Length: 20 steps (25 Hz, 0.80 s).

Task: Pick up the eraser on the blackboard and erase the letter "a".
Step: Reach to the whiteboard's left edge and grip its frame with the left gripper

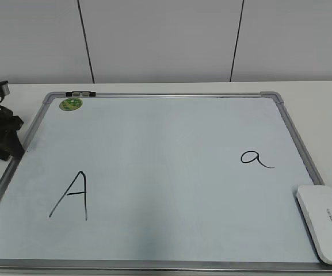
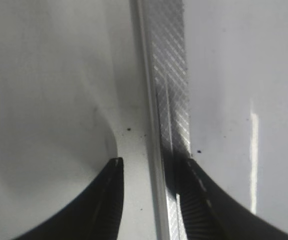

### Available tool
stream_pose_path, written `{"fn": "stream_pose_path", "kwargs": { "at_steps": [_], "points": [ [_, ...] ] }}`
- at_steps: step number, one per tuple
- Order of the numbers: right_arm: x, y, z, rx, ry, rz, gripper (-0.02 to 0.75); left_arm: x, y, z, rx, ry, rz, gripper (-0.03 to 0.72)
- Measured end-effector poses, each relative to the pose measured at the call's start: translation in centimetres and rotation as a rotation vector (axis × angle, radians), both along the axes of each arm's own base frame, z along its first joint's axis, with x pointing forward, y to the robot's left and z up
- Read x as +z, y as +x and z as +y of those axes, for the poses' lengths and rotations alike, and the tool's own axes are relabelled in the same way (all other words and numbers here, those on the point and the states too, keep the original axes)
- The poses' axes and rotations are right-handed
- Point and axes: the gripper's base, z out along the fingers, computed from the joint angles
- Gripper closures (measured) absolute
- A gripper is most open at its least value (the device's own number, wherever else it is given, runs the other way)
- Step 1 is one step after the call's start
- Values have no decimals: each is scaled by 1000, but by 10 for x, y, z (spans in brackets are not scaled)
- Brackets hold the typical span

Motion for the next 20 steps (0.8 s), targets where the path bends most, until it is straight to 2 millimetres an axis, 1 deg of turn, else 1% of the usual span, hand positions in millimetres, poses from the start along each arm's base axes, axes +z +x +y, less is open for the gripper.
{"fn": "stream_pose_path", "kwargs": {
  "at_steps": [3, 6, 10, 13, 14, 20],
  "points": [
    [0, 0, 0, 0, 0, 0, 151, -3, 1, 0, 4, -6, 5, 431],
    [0, 0, 0, 0, 0, 0, 151, -3, 1, -1, 5, -10, 7, 475],
    [0, 0, 0, 0, 0, 0, 152, -2, 0, -1, 6, -15, 11, 547],
    [0, 0, 0, 0, 0, 0, 152, -2, 0, -1, 4, -17, 14, 630],
    [0, 0, 0, 0, 0, 0, 152, -2, 0, -2, 4, -20, 16, 645],
    [0, 0, 0, 0, 0, 0, 151, -2, 0, -2, 8, -24, 21, 653]
  ]
}}
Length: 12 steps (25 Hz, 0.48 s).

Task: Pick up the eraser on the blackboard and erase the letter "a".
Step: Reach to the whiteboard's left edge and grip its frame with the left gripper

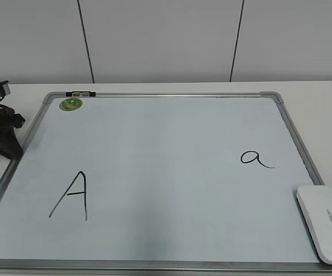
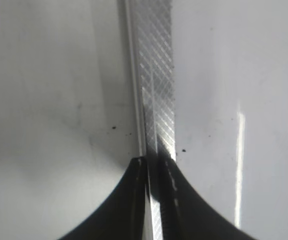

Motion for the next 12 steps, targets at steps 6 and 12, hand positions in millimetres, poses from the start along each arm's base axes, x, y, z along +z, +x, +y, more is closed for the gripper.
{"fn": "stream_pose_path", "kwargs": {
  "at_steps": [6, 12],
  "points": [
    [22, 2, 5, 32, 48, -40, 151, 0, 0, 0, -1, 3, 2, 653],
    [69, 45, 6, 26, 37, 92, 189, 0, 0, 0, -2, 5, 1, 653]
  ]
}}
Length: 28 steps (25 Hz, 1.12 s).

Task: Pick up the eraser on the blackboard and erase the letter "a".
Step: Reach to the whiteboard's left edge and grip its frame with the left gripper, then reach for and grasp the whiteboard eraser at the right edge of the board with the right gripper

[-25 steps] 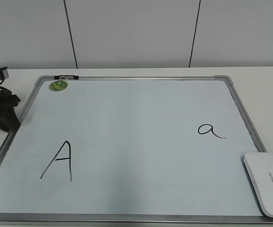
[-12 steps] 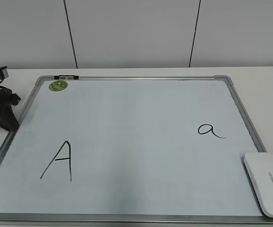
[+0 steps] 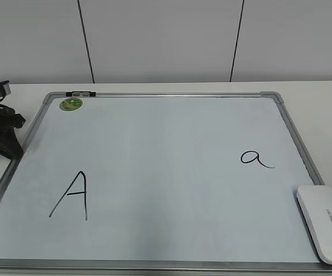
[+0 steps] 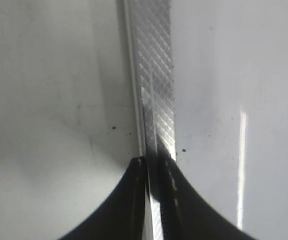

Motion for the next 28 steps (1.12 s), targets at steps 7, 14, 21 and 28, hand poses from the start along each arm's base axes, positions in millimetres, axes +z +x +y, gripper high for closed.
{"fn": "stream_pose_path", "kwargs": {
  "at_steps": [7, 14, 21, 28],
  "points": [
    [22, 68, 5, 9, 14, 158, 195, 0, 0, 0, 2, -4, 1, 653],
    [-15, 131, 13, 26, 63, 481, 195, 0, 0, -1, 3, -7, 2, 653],
    [-58, 178, 15, 25, 54, 657, 195, 0, 0, -1, 4, -9, 3, 653],
    [-88, 205, 16, 25, 47, 722, 133, 0, 0, -1, 4, -9, 3, 653]
  ]
}}
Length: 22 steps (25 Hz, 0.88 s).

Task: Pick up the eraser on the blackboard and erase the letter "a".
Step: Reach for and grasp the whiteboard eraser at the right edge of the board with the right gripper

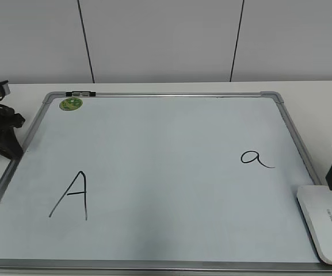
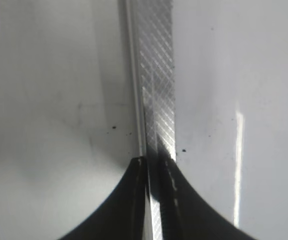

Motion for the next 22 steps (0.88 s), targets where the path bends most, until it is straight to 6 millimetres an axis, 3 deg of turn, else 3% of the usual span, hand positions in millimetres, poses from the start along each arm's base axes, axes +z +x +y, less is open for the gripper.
{"fn": "stream_pose_path", "kwargs": {
  "at_steps": [11, 22],
  "points": [
    [-45, 13, 2, 9, -24, 58, 117, 0, 0, 0, -1, -1, 1, 654],
    [-76, 25, 2, 4, -31, 115, 116, 0, 0, 0, 0, -2, 1, 655]
  ]
}}
